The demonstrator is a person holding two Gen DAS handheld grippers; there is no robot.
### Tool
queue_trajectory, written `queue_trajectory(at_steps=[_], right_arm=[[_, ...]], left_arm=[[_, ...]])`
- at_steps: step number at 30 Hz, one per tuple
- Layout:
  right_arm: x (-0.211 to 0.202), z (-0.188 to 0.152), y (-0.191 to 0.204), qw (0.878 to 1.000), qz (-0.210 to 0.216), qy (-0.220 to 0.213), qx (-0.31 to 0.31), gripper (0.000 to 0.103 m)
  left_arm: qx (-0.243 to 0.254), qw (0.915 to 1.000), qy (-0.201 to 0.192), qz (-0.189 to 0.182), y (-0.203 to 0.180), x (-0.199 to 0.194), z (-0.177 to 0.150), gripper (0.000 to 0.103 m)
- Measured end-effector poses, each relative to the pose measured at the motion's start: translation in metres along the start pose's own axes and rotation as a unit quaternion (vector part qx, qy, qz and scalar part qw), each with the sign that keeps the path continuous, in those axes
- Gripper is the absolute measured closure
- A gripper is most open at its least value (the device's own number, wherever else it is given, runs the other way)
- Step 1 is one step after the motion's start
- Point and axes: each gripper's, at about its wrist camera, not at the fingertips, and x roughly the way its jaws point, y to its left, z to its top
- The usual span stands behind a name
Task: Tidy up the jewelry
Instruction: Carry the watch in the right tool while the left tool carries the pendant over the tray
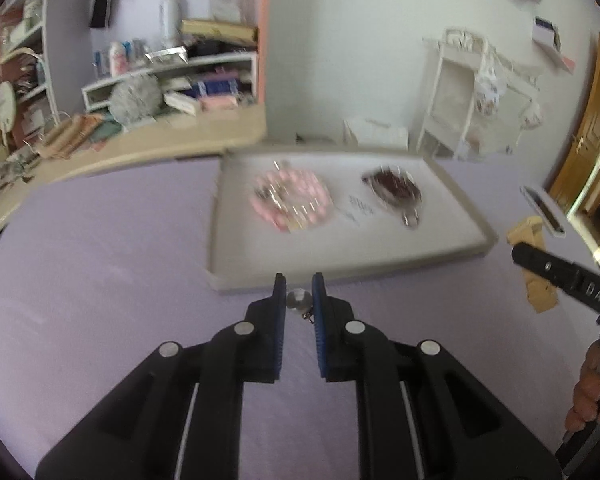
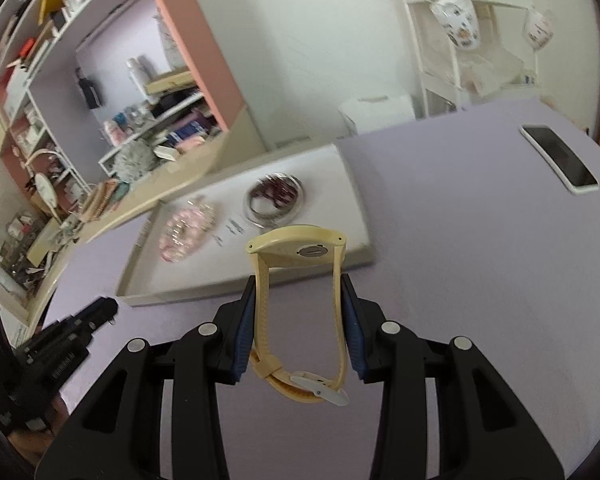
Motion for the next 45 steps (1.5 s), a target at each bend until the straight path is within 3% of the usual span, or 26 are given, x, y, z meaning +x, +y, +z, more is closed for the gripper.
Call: queue_trajectory(at_steps=[12, 30, 45], right_arm=[[-0.011, 0.025, 0.034, 0.998, 0.032, -0.032, -0.033, 0.062], [0.014, 0.071, 0.046, 0.996, 0.032, -0.065, -0.046, 0.062], [0.107, 0.059, 0.028, 0.999, 0.002, 0.027, -0.025, 0.062]], left_arm=[[-0.025, 0.9984, -0.048, -0.015, 0.016, -0.037, 0.041, 0.090], [-0.016, 0.9974, -0.065, -0.026, 0.011, -0.018, 0.084, 0.090], [-0.003, 0.9982, -0.045, -0.040, 0.003, 0.040, 0.101, 0.090]])
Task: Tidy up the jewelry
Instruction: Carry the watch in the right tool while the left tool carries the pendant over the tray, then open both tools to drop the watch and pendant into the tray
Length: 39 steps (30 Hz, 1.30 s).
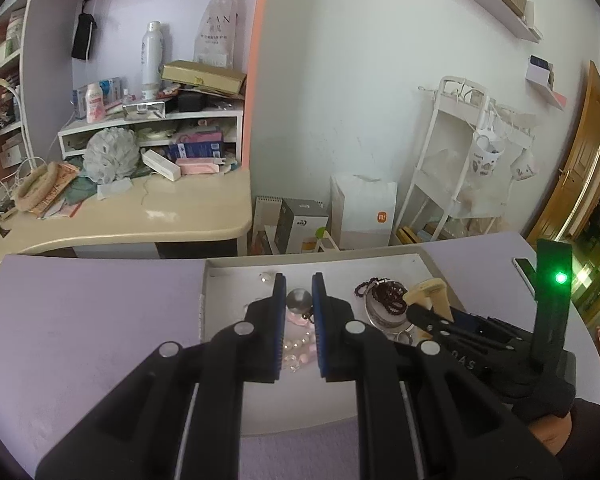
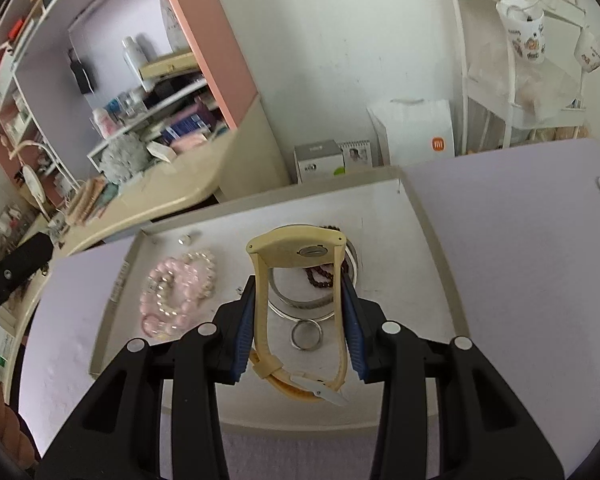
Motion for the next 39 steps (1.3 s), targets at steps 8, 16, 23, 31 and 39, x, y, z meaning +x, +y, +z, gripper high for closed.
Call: queue_trajectory(at_steps=[8, 16, 23, 31, 39], right_arm=[[0.005, -0.001, 0.001, 1.000, -0.009, -0.003, -0.018, 0.033], [-0.022, -0.010, -0.012, 1.000, -0.012, -0.026, -0.008, 0.025], [-0.037, -0.016, -0.029, 0.999, -0.027, -0.033, 0.018, 0.023], [-0.046, -0.017, -0.036, 0.998, -0.029, -0.042, 0.029, 0.022], [-0.046, -0.019, -0.039, 0.998, -0.028, -0.041, 0.034, 0.022]], left_arm=[[-0.003, 0.9999, 0.012, -0.002, 0.004, 0.014, -0.006, 0.090], [-0.002, 0.9998, 0.019, -0.010, 0.002, 0.021, -0.009, 0.090], [0.004, 0.9994, 0.031, -0.015, -0.004, 0.033, -0.014, 0.090], [0.011, 0.9981, 0.058, -0.019, -0.013, 0.055, -0.028, 0.090], [0.015, 0.9979, 0.059, -0.024, -0.016, 0.061, -0.028, 0.090]])
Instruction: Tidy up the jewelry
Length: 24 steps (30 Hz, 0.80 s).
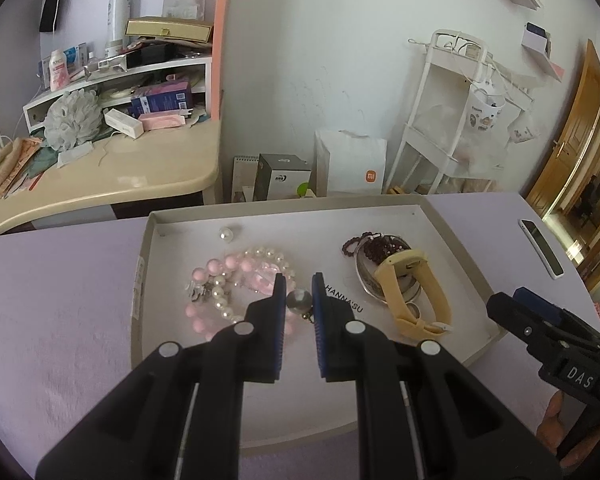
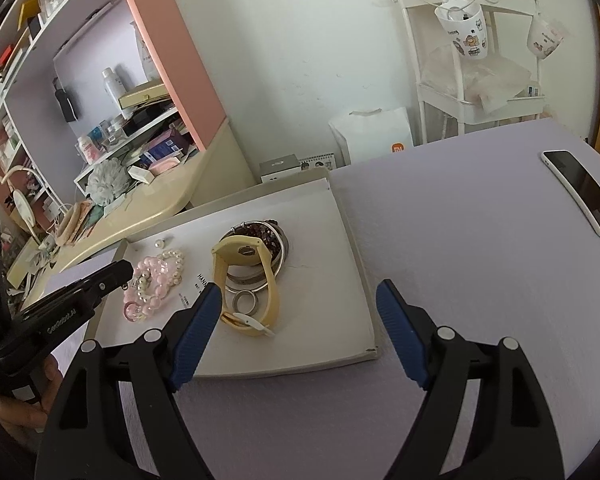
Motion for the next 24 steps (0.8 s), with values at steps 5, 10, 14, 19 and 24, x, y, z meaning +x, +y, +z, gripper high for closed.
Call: queue_trajectory(at_steps=[5, 10, 14, 19, 24], right_arm=[[-0.001, -0.001, 0.001, 1.000, 0.004, 0.000, -0.002, 0.022], [-0.001, -0.003, 0.002, 1.000, 0.005, 0.002, -0.005, 0.022], [-0.001, -0.004, 0.003, 1.000, 0.005, 0.003, -0.004, 0.022], [-0.003, -0.005, 0.003, 1.000, 0.003, 0.001, -0.008, 0.020], [-0.007, -0.004, 0.006, 1.000, 0.001, -0.003, -0.014, 0.017]], left_arm=[[0.001, 1.0000, 0.000, -0.001, -0.001, 0.003, 0.002, 0.090], [0.003, 1.0000, 0.002, -0.001, -0.004, 0.005, 0.000, 0.076], [0.002, 1.0000, 0.000, 0.001, -0.003, 0.001, -0.004, 0.056], [-0.007, 1.0000, -0.001, 0.005, 0.002, -0.003, -0.007, 0.048], [-0.009, 0.9998, -0.007, 0.014, 0.007, -0.010, -0.010, 0.038]])
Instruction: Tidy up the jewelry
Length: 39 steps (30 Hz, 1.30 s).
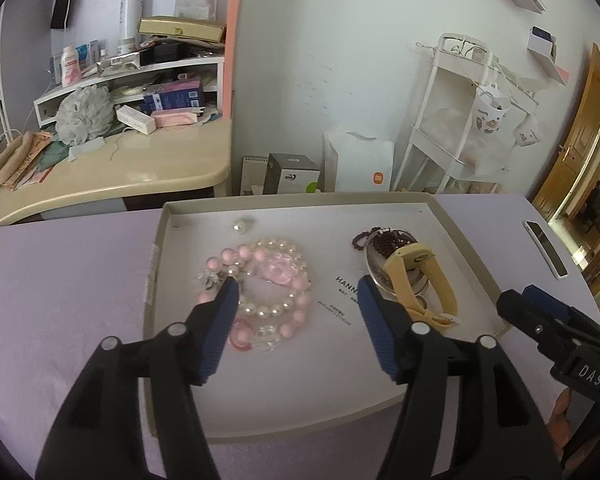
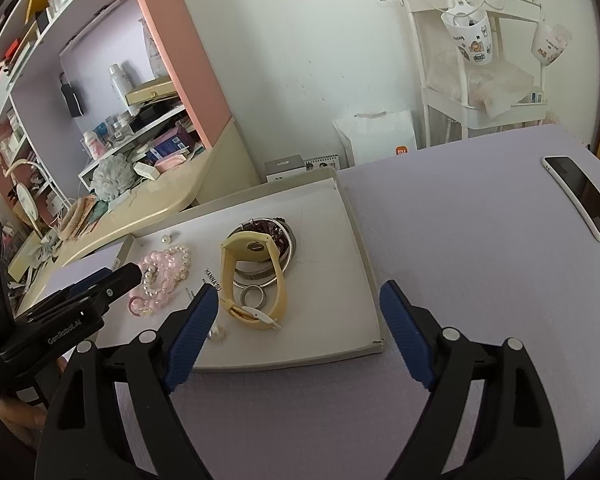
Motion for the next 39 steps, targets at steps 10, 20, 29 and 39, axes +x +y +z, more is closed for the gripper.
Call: queue_trajectory(at_steps=[10, 20, 29, 39], right_arm=[[-0.009, 0.002, 0.008, 1.000, -0.005, -0.011, -0.019, 0.005], [-0.028, -0.005, 0.022, 0.999, 0.001, -0.021, -0.045, 0.001], [-0.048, -0.021, 0.038, 0.997, 0.006, -0.041, -0.072, 0.001], [-0.068, -0.042, 0.056, 0.993, 0.011, -0.068, -0.096, 0.001]], left_arm=[[-0.011, 0.9997, -0.009, 0.022, 0.012, -0.018, -0.007, 0.018], [-0.020, 0.9975, -0.042, 0.053, 0.027, -0.064, -0.019, 0.002], [-0.028, 0.9953, -0.066, 0.066, 0.028, -0.103, -0.037, 0.002], [-0.027, 0.9930, -0.083, 0.079, 0.022, -0.125, -0.063, 0.002]])
